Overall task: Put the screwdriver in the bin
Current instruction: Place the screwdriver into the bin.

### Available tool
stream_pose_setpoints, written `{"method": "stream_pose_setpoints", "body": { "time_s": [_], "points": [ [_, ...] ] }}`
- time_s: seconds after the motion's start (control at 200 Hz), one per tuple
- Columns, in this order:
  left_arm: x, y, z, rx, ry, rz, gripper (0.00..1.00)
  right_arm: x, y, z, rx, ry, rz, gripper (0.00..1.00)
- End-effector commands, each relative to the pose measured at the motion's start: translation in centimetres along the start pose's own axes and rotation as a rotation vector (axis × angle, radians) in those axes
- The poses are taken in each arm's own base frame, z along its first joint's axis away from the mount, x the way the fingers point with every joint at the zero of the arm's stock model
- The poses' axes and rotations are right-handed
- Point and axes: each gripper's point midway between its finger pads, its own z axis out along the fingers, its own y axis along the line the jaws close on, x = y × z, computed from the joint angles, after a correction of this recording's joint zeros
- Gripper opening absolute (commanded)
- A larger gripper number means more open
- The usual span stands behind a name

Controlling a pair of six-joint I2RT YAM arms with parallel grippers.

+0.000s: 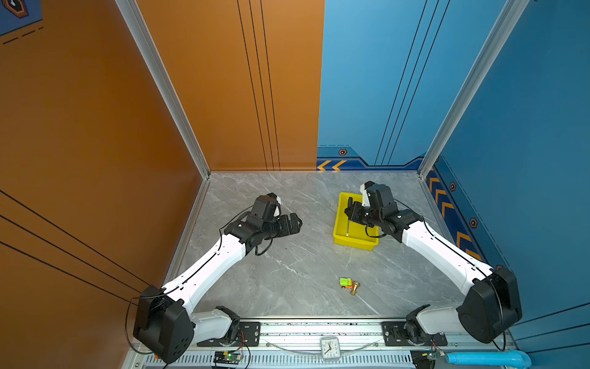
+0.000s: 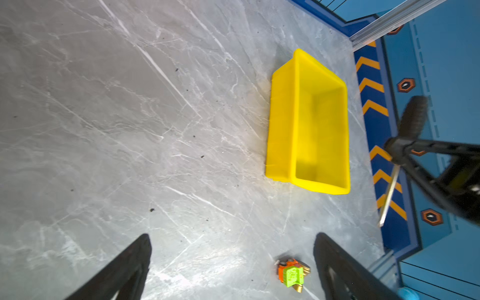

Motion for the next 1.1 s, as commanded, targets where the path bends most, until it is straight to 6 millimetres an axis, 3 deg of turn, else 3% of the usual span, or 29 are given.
{"method": "stream_pose_setpoints", "body": {
  "time_s": [0.0, 0.21, 0.42, 0.676, 0.836, 1.091],
  "points": [
    [0.0, 2.0, -0.7, -0.091, -0.03, 0.1, 0.98, -0.8, -3.2, -0.6, 0.133, 0.031, -0.032, 0.0],
    [0.1, 2.6, -1.1, -0.131, -0.028, 0.192, 0.98, -3.7, -5.4, -0.8, 0.277, -0.011, -0.081, 0.0],
    [0.5, 2.8, -1.2, -0.136, -0.027, 0.209, 0.98, -4.5, -6.4, 0.9, 0.358, -0.011, -0.095, 0.0],
    [1.8, 3.5, -0.5, -0.156, -0.004, 0.212, 0.98, -3.6, -7.1, 5.5, 0.441, 0.047, -0.128, 0.0],
    [2.4, 2.6, 0.0, -0.131, -0.007, 0.209, 0.98, -2.7, -7.5, 8.9, 0.461, 0.105, -0.13, 0.0],
    [3.2, 2.6, 0.5, -0.134, 0.015, 0.232, 0.98, -0.6, -9.2, 12.0, 0.504, 0.177, -0.117, 0.0]
  ]
}}
